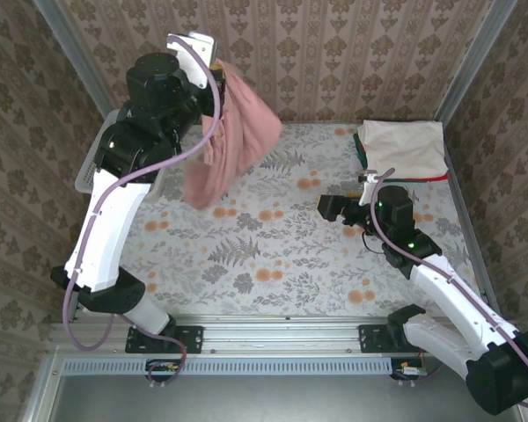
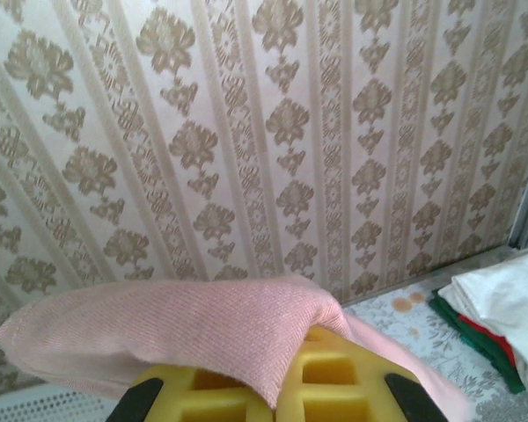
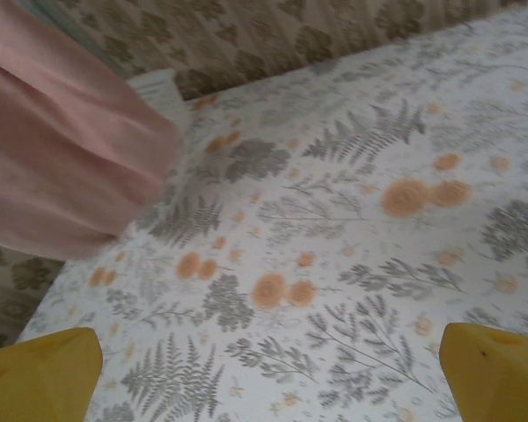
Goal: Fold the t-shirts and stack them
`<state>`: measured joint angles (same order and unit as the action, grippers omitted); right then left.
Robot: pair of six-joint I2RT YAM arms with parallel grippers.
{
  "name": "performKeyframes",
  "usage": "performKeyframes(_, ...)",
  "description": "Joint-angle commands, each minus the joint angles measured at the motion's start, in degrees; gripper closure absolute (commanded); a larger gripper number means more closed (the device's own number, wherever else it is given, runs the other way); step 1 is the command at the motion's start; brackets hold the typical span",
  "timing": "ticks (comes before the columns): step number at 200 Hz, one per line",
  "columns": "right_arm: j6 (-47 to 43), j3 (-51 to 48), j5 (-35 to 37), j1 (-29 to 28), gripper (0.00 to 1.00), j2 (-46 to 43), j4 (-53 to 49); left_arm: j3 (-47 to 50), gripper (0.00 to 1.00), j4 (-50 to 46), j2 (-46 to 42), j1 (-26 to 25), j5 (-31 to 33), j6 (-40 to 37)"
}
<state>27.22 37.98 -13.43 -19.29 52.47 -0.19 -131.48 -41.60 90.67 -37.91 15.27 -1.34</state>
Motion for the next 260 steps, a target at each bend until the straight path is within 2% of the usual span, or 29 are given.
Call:
performKeyframes(1,0.1,-0.4,-1.6,-1.3,0.00,-1.4,5.1,-2.0,1.00,9.6,-2.8,-1.3,0.0,-2.0)
performKeyframes(26,0.0,0.4,-0.9,-1.5,0.00,-0.4,5.7,-2.8,1.00,11.7,-1.2,-1.8,-2.6,-2.0)
performKeyframes(42,-0.2,1.0,-0.2,-1.5,0.00,0.3,4.8,3.2,1.00,13.4,-2.0,-1.2,-3.4,-1.1)
performKeyframes(55,-0.3,0.4,1.9,-1.5,0.00,0.9,4.4,15.5,1.00,18.0,-5.2,0.6,-3.6,1.7)
performKeyframes(73,-1.4,0.2,5.0,-1.5,0.00,2.6,1.4,40.1,1.00,27.3,-12.2,5.2,-0.8,8.6)
performKeyframes(88,-1.7,-0.3,7.7,-1.5,0.00,4.5,-1.1,58.2,0.88,32.3,-16.7,10.3,1.9,17.2)
performKeyframes(94,-1.6,-0.3,8.5,-1.5,0.01,5.3,-2.4,64.1,0.76,33.2,-17.5,13.2,1.7,20.5)
performKeyframes(96,-1.6,-0.4,8.7,-1.5,0.01,5.5,-2.9,66.3,0.68,33.3,-17.6,14.1,1.5,21.7)
performKeyframes(99,-1.6,-0.4,9.0,-1.5,0.01,5.9,-3.5,68.3,0.62,33.1,-17.8,15.4,1.2,23.5)
performKeyframes(112,-0.4,-0.8,10.8,-1.6,0.02,7.7,-6.5,74.9,0.54,29.7,-17.7,19.3,-0.1,27.8)
performKeyframes(123,1.1,-0.6,12.5,-1.5,0.03,9.3,-10.4,77.3,0.51,27.4,-18.2,20.9,-0.4,27.5)
performKeyframes(150,5.1,-0.9,17.1,-2.0,0.09,13.0,-19.4,75.7,0.40,22.4,-20.7,20.6,1.3,22.8)
performKeyframes(169,7.8,-1.2,20.1,-3.0,0.10,15.2,-23.4,72.5,0.31,23.1,-17.4,16.9,-1.3,18.5)
performKeyframes(189,10.3,-2.5,20.7,-3.7,0.11,17.7,-22.2,63.7,0.24,22.7,-5.0,12.2,-6.6,14.2)
performKeyframes(217,13.2,-2.0,22.3,-3.9,0.15,22.7,-23.3,43.2,0.24,15.4,16.6,6.6,-12.3,8.5)
performKeyframes(233,15.1,-3.2,23.0,-3.9,0.16,23.6,-23.3,34.1,0.24,12.8,25.6,4.6,-12.6,5.3)
performKeyframes(260,16.5,-4.5,22.7,-4.1,0.17,22.2,-23.1,23.9,0.24,9.6,35.7,3.4,-12.3,1.8)
